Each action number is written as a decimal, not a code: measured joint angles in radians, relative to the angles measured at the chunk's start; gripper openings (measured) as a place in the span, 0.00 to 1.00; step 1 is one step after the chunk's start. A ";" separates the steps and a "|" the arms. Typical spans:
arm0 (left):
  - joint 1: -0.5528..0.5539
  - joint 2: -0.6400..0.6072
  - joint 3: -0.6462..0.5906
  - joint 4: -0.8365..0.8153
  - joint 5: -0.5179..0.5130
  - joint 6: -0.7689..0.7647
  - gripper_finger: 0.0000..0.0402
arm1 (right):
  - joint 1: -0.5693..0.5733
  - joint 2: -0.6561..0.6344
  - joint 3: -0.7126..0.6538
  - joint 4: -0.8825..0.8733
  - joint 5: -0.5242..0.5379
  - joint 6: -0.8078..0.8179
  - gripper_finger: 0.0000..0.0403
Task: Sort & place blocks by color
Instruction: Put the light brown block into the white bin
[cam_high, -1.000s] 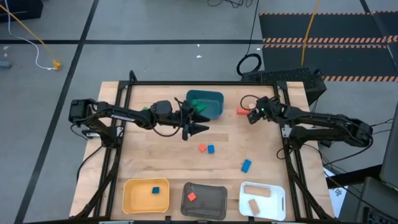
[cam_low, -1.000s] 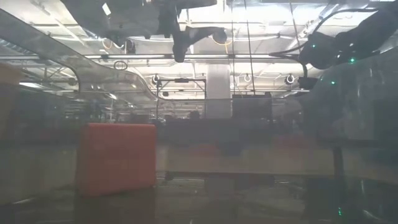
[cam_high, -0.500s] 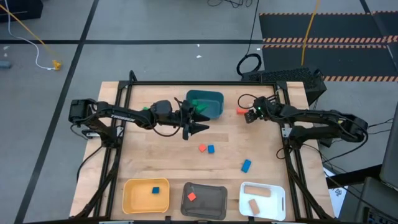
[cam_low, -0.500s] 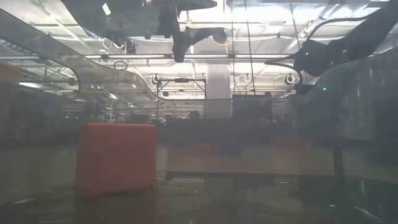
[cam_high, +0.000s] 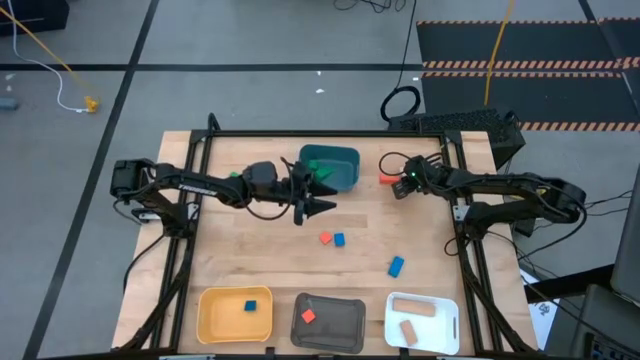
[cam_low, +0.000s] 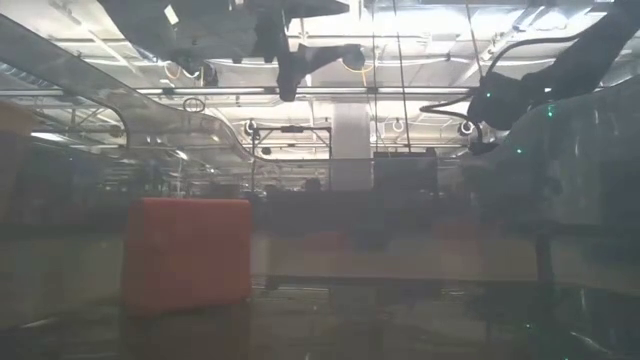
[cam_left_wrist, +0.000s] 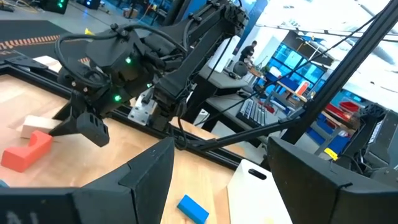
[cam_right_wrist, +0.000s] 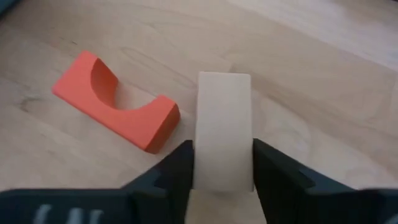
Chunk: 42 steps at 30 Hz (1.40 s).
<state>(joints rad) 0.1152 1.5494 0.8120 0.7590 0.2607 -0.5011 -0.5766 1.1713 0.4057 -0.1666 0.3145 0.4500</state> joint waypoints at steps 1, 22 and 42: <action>-0.004 0.000 0.000 -0.004 0.000 0.001 0.64 | 0.000 0.000 0.000 0.002 0.000 -0.002 0.30; -0.053 0.001 0.000 -0.084 0.000 0.030 0.64 | 0.000 -0.191 0.000 0.001 -0.032 -0.098 0.28; -0.052 0.001 0.000 -0.115 0.000 0.031 0.64 | 0.282 -0.478 0.000 0.052 -0.527 0.118 0.28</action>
<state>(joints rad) 0.0628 1.5501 0.8120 0.6441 0.2604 -0.4705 -0.2944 0.6929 0.4061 -0.1145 -0.2129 0.5683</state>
